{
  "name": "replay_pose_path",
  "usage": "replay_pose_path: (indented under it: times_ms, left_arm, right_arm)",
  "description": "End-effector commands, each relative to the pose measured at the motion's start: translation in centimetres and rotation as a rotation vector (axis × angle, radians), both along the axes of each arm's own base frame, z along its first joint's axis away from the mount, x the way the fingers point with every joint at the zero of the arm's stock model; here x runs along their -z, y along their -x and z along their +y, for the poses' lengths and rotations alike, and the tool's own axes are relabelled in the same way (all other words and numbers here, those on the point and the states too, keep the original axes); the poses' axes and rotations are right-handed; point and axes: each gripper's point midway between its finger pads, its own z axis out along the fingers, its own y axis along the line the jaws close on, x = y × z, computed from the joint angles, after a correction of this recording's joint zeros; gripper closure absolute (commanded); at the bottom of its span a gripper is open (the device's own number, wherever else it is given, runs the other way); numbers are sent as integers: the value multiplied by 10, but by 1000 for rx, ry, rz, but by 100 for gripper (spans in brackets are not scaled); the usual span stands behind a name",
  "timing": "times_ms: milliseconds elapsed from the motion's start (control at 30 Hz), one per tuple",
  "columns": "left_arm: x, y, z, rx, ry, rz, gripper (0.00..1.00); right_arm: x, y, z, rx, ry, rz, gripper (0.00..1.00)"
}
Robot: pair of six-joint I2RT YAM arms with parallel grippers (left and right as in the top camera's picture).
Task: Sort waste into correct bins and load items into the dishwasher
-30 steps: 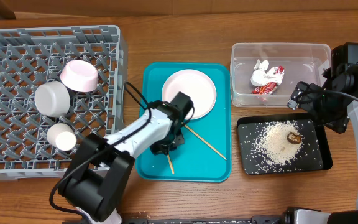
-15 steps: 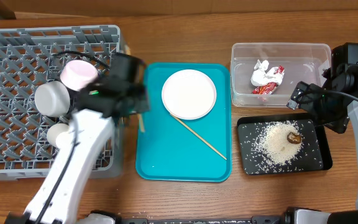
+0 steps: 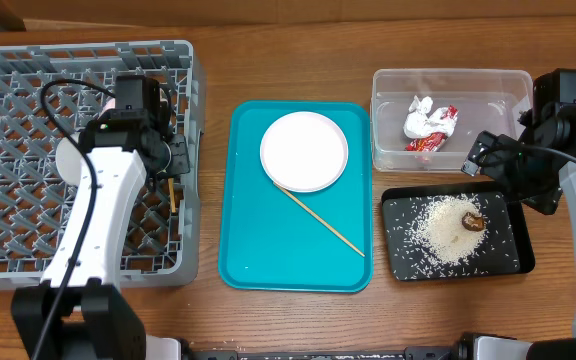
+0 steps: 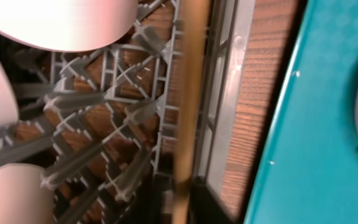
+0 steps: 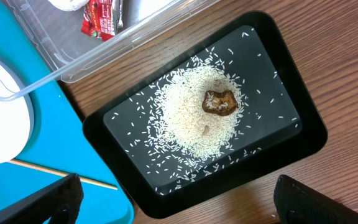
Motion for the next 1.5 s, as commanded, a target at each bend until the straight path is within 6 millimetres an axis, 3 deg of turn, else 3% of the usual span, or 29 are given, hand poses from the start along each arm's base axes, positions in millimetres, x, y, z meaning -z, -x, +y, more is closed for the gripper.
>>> replay_pose_path:
  times_ms: [0,100,167,267,367,467,600,667,700,800,933,1100,1167,1300,1467]
  left_arm:
    - [-4,-3,3,24,-13,-13,51]
    - [-20,-4,-20,66,84,-38,43]
    - [-34,2,-62,97,255,-46,41]
    - [-31,15,-100,69,351,14,41]
    - [-11,33,-155,33,359,93,37]
    - [11,41,-182,9,297,121,31]
    - [50,58,-227,27,266,207,34]
    - [79,65,-252,70,241,244,36]
    - [87,68,-256,75,234,256,37]
    - [124,80,-259,34,179,335,39]
    - [140,84,-249,18,126,370,41]
    - [140,91,-232,-14,75,410,87]
    - [137,91,-224,-37,65,419,96]
    - [122,81,-205,-91,68,397,96]
    - [72,58,-173,-138,73,254,96]
  right_arm:
    - [-4,-1,0,1,-2,-17,0]
    - [-4,-1,0,1,-2,-17,0]
    - [-4,-1,0,1,-2,-17,0]
    - [-4,-1,0,1,-2,-17,0]
    - [-4,-1,0,1,-2,-17,0]
    - [-4,-1,0,1,-2,-17,0]
    - [-4,-1,0,1,-3,-17,0]
    - [-4,-1,0,1,-3,-16,0]
    - [-4,-1,0,1,-3,-16,0]
    - [-4,-1,1,0,-11,-16,0]
    - [-4,-1,2,-2,-16,-18,0]
    - [-4,-1,2,-2,-16,-17,0]
    - [-4,-1,2,-2,-16,-17,0]
    - [-4,-1,2,-2,-17,-15,0]
    - [-4,-1,2,-2,-17,-15,0]
